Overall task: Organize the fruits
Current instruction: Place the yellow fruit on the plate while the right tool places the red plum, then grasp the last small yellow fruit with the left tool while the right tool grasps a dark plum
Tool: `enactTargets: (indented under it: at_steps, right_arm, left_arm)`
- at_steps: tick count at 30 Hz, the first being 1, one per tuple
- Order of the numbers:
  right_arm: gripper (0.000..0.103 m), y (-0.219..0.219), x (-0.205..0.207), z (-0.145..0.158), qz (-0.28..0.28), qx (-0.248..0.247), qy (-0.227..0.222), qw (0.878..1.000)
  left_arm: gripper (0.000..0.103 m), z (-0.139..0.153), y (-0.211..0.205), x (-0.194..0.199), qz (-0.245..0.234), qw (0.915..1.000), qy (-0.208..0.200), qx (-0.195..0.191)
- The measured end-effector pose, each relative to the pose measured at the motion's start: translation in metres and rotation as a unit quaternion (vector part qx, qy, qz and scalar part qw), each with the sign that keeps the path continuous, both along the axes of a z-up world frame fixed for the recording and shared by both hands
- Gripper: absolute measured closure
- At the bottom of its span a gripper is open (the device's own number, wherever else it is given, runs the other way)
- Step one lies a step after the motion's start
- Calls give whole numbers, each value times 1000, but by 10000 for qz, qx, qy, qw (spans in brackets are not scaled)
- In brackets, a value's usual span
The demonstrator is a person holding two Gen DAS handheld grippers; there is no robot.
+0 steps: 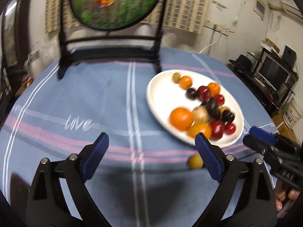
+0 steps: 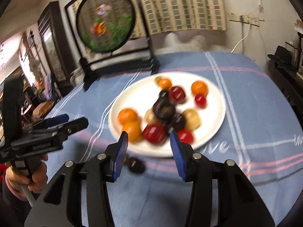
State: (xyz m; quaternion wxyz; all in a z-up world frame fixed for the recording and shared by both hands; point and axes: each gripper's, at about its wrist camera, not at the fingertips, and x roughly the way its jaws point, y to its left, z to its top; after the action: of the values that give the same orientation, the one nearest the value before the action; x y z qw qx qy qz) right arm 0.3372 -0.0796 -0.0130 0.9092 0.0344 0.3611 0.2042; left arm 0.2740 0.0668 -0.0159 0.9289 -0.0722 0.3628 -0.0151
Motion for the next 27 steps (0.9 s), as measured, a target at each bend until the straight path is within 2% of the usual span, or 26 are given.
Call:
enactTargets:
  at_steps: [5,8,18,21,24,27]
  right_arm:
    - [57,20,-6,-22,254,-186,323,9990]
    - [57,27,-2,-29,327,-339,392,9981]
    - [58,37,21,-42,290,-623,534,9962]
    - [63,42,25,-45,316,-701,506,9958]
    - [73,45,25,-43,390,-726,502,9953]
    - [75,40,19,-40,402,-674,512,9956]
  left_arm:
    - [9,-18,19,-13,321,9992,238,-70]
    - [9,-16,25,-15,393,9988,225,-201]
    - [9,-7,21,-21,324,9992,125,-184]
    - [9,-7,22,-21,331,9992,122,-191]
    - [9,-7,22,-21,360,9991,117,-200]
    - [9,-8,23,-20,379,9990,136,-203]
